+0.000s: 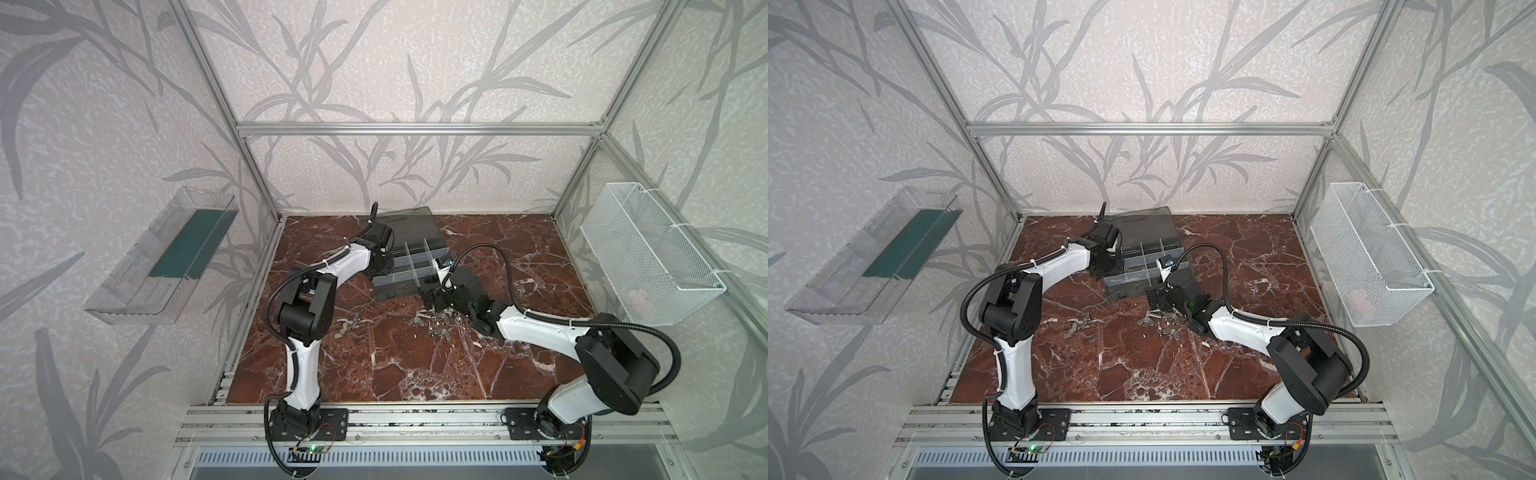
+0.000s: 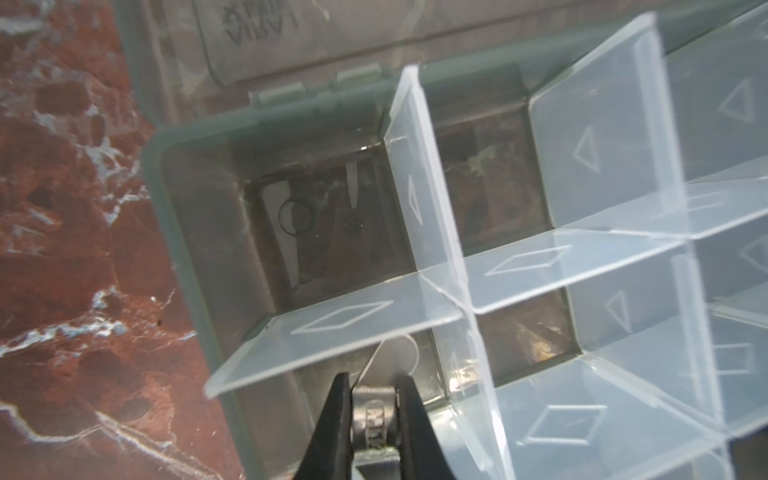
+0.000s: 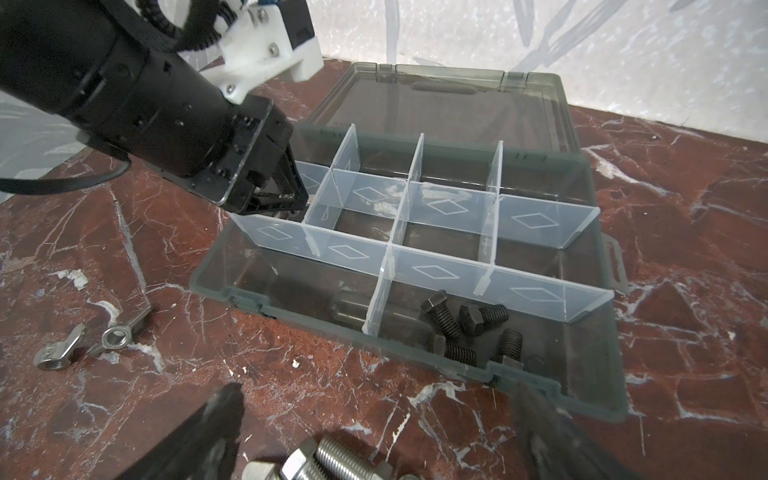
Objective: Sort the screws and nuts into containers
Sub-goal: 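Lift the wing nut and carry it over a box compartment with the left gripper, then open the left gripper to drop the wing nut into the compartment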
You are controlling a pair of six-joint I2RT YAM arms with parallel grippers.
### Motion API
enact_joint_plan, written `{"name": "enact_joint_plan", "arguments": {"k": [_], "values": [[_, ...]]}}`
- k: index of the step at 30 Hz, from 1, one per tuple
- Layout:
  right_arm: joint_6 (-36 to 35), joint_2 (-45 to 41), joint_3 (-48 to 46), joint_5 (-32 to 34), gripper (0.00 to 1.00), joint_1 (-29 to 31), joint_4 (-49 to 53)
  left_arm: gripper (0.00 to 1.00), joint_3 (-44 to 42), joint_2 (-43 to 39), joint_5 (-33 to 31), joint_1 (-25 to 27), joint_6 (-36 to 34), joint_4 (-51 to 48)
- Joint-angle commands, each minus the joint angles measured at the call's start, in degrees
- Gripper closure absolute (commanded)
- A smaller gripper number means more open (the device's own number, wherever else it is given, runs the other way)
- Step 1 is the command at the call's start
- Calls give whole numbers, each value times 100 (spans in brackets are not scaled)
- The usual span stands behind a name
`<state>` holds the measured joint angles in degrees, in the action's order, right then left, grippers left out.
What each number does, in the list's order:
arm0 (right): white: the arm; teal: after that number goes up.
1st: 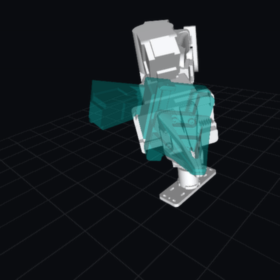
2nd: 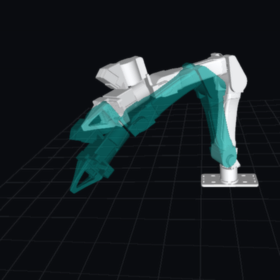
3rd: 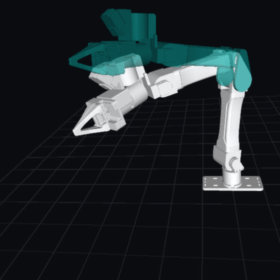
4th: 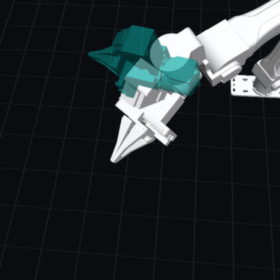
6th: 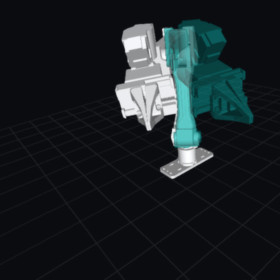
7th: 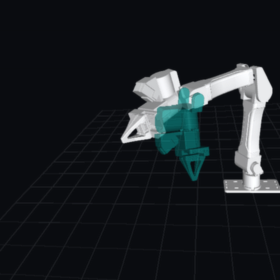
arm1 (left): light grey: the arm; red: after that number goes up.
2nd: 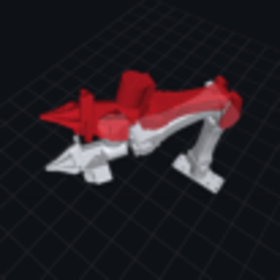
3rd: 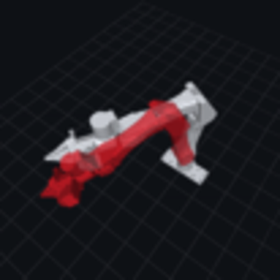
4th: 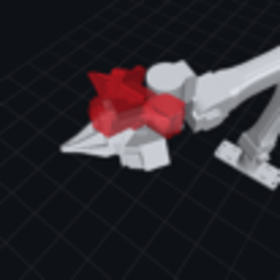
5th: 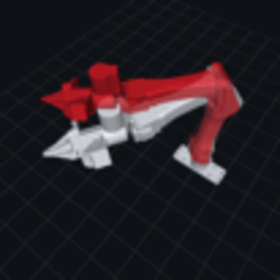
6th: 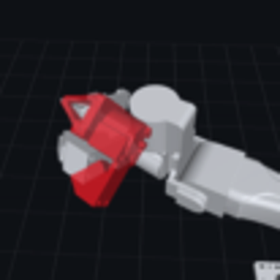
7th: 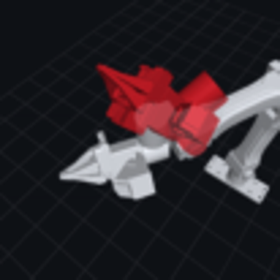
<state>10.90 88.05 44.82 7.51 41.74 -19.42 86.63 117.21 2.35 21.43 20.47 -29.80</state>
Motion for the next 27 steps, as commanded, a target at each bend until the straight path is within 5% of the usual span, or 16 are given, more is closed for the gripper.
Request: {"name": "enact_joint_plan", "arguments": {"k": [1, 27], "values": [[18, -86, 1, 75, 1, 36, -27, 85, 188, 109, -101, 63, -71, -272], [9, -51, 9, 93, 1, 36, -26, 72, 12, -525, -228, 61, -179, -64]]}}
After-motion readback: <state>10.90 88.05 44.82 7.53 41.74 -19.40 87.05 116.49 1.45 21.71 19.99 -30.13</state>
